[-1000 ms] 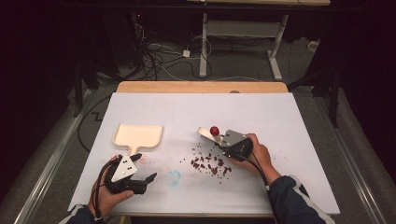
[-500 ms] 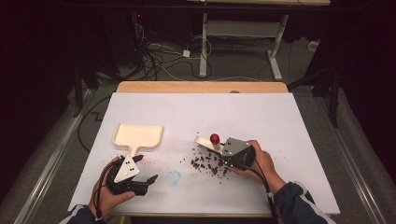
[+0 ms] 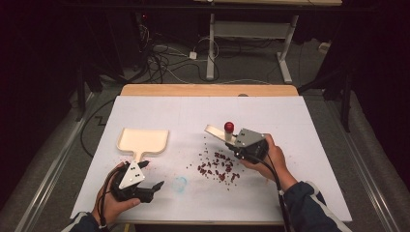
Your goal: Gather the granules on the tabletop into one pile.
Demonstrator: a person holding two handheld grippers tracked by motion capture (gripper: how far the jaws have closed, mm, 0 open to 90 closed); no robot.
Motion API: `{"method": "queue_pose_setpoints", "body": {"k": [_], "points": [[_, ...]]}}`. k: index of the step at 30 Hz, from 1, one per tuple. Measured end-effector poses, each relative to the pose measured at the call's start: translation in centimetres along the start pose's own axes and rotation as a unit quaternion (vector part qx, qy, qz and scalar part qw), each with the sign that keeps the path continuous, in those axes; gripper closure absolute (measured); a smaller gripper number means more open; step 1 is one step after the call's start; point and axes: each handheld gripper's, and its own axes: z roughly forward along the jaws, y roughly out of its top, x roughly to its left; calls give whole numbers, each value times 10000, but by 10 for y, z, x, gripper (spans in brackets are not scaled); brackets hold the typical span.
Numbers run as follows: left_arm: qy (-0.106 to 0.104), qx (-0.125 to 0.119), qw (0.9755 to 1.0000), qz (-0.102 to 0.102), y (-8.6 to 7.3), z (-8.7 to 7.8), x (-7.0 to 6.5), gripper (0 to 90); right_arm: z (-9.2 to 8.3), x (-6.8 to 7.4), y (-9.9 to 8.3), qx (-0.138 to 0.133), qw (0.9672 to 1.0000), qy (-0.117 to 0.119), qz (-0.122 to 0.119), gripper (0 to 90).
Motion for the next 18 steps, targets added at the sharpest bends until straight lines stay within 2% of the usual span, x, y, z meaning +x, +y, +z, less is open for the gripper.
{"method": "queue_pose_setpoints", "body": {"k": [4, 6, 7, 9, 12, 13, 15, 16, 17, 18], "points": [[-19, 12, 10000, 7, 0, 1, 0, 171, 23, -13, 8, 22, 9999, -117, -7, 678], [-29, 7, 10000, 8, 0, 1, 1, 171, 38, -16, 12, 103, 9996, -203, -154, 679], [-38, 11, 10000, 15, 0, 1, 1, 172, 52, -18, 14, 147, 9996, -178, -172, 679], [-45, 11, 10000, 16, -1, 2, 2, 172, 65, -19, 14, 133, 9998, -148, -92, 679], [-70, 21, 10000, 27, 0, 3, 2, 172, 75, -17, 15, 151, 9996, -173, -144, 679], [-75, 21, 10000, 33, 0, 3, 2, 171, 82, -13, 16, 120, 9998, -56, -146, 680], [-92, 30, 9999, 46, -1, 3, 2, 171, 84, -11, 17, 117, 9998, -7, -176, 680], [-96, 35, 9999, 49, -1, 3, 2, 172, 85, -5, 19, 148, 9994, 43, -306, 679], [-92, 32, 9999, 51, -1, 3, 2, 172, 85, -5, 19, 148, 9994, 43, -306, 679], [-93, 29, 9999, 45, -1, 3, 2, 171, 84, -3, 19, 115, 9992, 150, -341, 679]]}}
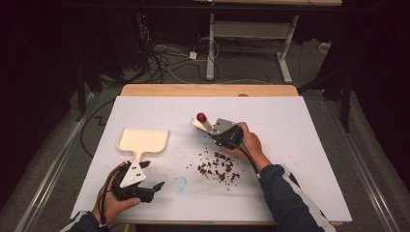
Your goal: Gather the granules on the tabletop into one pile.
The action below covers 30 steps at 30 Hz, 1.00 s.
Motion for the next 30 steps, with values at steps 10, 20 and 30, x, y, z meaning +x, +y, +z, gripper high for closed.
{"method": "queue_pose_setpoints", "body": {"k": [10, 20, 30], "points": [[7, 25, 10000, 29, 1, 0, -2, 172, -24, 26, -10, -432, 9943, 845, -496, 677], [-29, 55, 10000, 73, 1, 0, -4, 171, -59, 39, -27, -743, 9872, 1294, -561, 677], [25, 2, 10000, 63, 2, -3, -3, 171, -75, 25, -23, -962, 9925, 739, -128, 679]]}}
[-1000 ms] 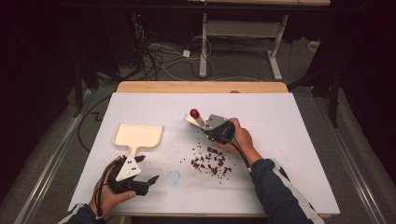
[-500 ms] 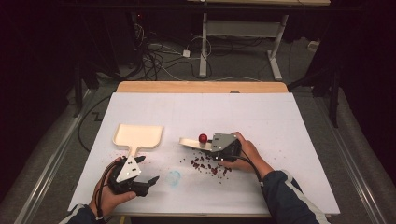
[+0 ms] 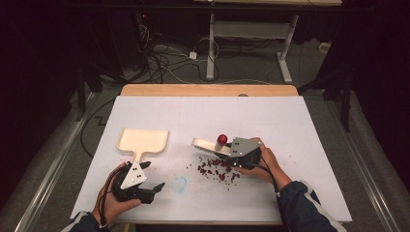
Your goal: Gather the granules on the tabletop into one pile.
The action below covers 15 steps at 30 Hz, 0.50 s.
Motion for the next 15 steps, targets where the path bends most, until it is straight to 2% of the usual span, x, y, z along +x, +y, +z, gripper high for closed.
{"method": "queue_pose_setpoints", "body": {"k": [5, 6, 7, 9, 11, 13, 15], "points": [[148, -106, 9998, -23, -1, -6, 4, 171, -14, 1, 20, -100, 9978, -130, 641, 679], [171, -116, 9998, -36, -1, -8, 5, 171, -18, 7, 30, -161, 9957, -98, 905, 679], [213, -126, 9997, -18, -1, -9, 6, 171, -18, 7, 30, -161, 9957, -98, 905, 679], [299, -146, 9994, 38, -1, -12, 6, 171, -19, 17, 40, -261, 9914, 61, 1282, 679], [360, -211, 9991, 11, -1, -15, 7, 171, -17, 29, 48, -242, 9875, 234, 1541, 679], [371, -231, 9990, -73, -2, -17, 8, 172, -10, 42, 53, -212, 9820, 443, 1824, 679], [389, -261, 9989, -73, -2, -18, 8, 171, -1, 54, 57, -141, 9769, 566, 2055, 679]]}}
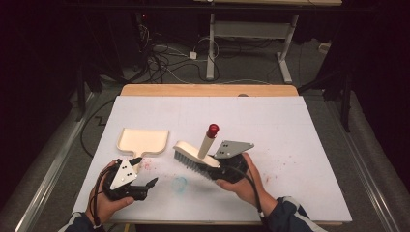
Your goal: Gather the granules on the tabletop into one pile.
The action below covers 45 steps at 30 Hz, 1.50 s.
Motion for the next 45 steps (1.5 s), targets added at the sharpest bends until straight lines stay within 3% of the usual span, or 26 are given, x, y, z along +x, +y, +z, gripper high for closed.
{"method": "queue_pose_setpoints", "body": {"k": [3, 5, 7, 9, 11, 14, 16, 22, 30, 39, 45], "points": [[8, -41, 10000, -9, 0, -1, 0, 172, 16, 12, -4, 113, 9994, 118, 291, 679], [-11, -34, 10000, -18, 0, -1, 1, 171, 32, 16, -10, 238, 9986, -1, 469, 679], [-35, -18, 10000, -8, 0, 0, 0, 171, 37, 15, -12, 280, 9977, -8, 611, 679], [-63, -4, 10000, 7, 0, 1, -1, 171, 42, 12, -16, 320, 9968, -193, 712, 679], [-100, 43, 9999, 43, -1, 3, -2, 171, 41, 7, -18, 315, 9957, -439, 749, 678], [-140, 112, 9998, 96, 0, 6, -4, 172, 37, -3, -23, 313, 9920, -576, 1081, 677], [-156, 140, 9997, 128, 0, 7, -6, 172, 33, -8, -26, 311, 9902, -678, 1177, 677], [-186, 143, 9997, 119, 0, 7, -6, 171, 17, -19, -35, 343, 9838, -908, 1508, 677], [-224, 174, 9995, 152, 0, 9, -7, 171, 0, -28, -43, 294, 9780, -1067, 1771, 677], [-257, 204, 9993, 195, 1, 10, -8, 171, -13, -33, -41, 240, 9793, -1103, 1682, 678], [-247, 213, 9992, 212, 1, 10, -8, 171, -27, -31, -32, 110, 9892, -924, 1131, 678]]}}
